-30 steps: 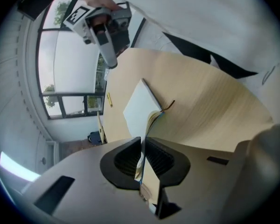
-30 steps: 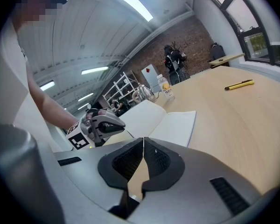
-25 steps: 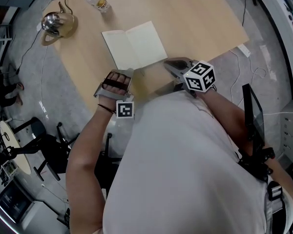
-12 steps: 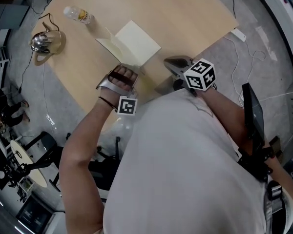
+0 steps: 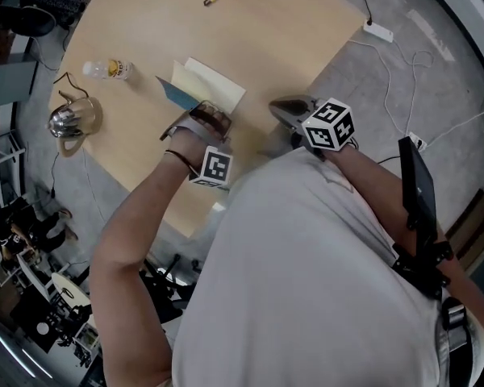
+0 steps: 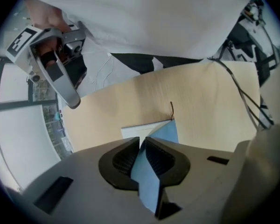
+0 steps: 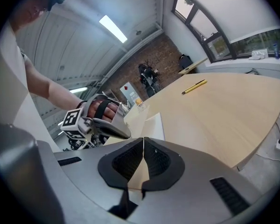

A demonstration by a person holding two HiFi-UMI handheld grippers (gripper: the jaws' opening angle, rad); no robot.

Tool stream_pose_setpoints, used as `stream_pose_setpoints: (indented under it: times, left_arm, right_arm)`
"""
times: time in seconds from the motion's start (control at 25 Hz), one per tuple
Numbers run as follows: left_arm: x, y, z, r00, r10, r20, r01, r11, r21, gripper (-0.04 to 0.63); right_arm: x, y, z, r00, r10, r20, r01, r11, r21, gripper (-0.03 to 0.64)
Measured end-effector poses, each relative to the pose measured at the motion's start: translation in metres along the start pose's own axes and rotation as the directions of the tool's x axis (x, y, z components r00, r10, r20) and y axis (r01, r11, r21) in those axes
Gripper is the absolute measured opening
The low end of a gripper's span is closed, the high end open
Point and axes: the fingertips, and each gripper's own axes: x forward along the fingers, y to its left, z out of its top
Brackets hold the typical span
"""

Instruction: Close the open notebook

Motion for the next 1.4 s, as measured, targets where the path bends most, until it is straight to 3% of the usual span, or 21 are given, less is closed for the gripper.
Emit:
stream_pose_setpoints:
  times: [0.08,0.2,0.4,0.52,0.6,0.72,0.84,0.92,1.0,1.08,1.16,1.24,1.4]
  left_arm:
    - [0.009,0.002,-0.001,0.999,-0.015,0.031,0.013,0.998,0.06,0.032]
    - [0.019,0.01,0.002,0.997,-0.032,0.074,0.026,0.996,0.085,0.044]
    - [0.028,0.03,0.003,0.991,-0.014,0.13,0.004,0.997,0.078,0.151]
    - [0.035,0.038,0.003,0.989,0.016,0.145,-0.027,0.997,0.074,0.171]
    - [0.034,0.046,0.001,0.986,0.078,0.148,-0.088,0.994,0.064,0.179]
    - [0.024,0.077,-0.005,0.951,0.272,0.146,-0.274,0.962,-0.002,0.18]
    - [0.011,0.091,-0.028,0.929,0.362,0.072,-0.358,0.931,-0.062,0.179]
    - [0.009,0.082,-0.044,0.942,0.335,0.018,-0.33,0.935,-0.131,0.179]
    - [0.016,0.063,-0.054,0.969,0.249,0.001,-0.24,0.936,-0.257,0.178]
    - [0.024,0.061,-0.062,0.971,0.237,-0.006,-0.22,0.889,-0.401,0.171]
    - [0.034,0.054,-0.069,0.978,0.208,-0.012,-0.187,0.847,-0.497,0.129]
    - [0.04,0.048,-0.073,0.982,0.186,-0.016,-0.166,0.829,-0.535,0.071]
    - [0.054,0.047,-0.076,0.988,0.154,0.015,-0.115,0.792,-0.599,0.04]
  right_arm:
    - [-0.005,-0.007,0.0,1.0,-0.023,0.021,0.023,0.999,0.023,0.017]
    - [-0.017,-0.02,-0.001,0.998,-0.051,0.037,0.049,0.997,0.053,0.017]
    - [-0.035,-0.037,-0.001,0.993,-0.097,0.069,0.089,0.991,0.104,0.017]
    - [-0.04,-0.045,-0.002,0.992,-0.106,0.073,0.096,0.988,0.121,0.017]
    - [-0.041,-0.047,-0.001,0.992,-0.106,0.074,0.096,0.988,0.123,0.017]
    - [-0.041,-0.051,0.0,0.992,-0.102,0.074,0.093,0.988,0.123,0.017]
    - [-0.039,-0.052,0.001,0.993,-0.098,0.071,0.089,0.988,0.124,0.017]
    - [-0.038,-0.051,0.001,0.993,-0.094,0.067,0.085,0.989,0.122,0.017]
    - [-0.037,-0.052,0.003,0.994,-0.09,0.063,0.082,0.99,0.119,0.017]
    - [-0.035,-0.054,0.003,0.994,-0.087,0.06,0.079,0.99,0.119,0.017]
    - [-0.034,-0.055,0.002,0.995,-0.085,0.059,0.077,0.99,0.121,0.017]
    - [-0.034,-0.055,0.001,0.995,-0.087,0.058,0.079,0.989,0.124,0.017]
    - [-0.039,-0.06,0.0,0.993,-0.105,0.059,0.096,0.986,0.136,0.017]
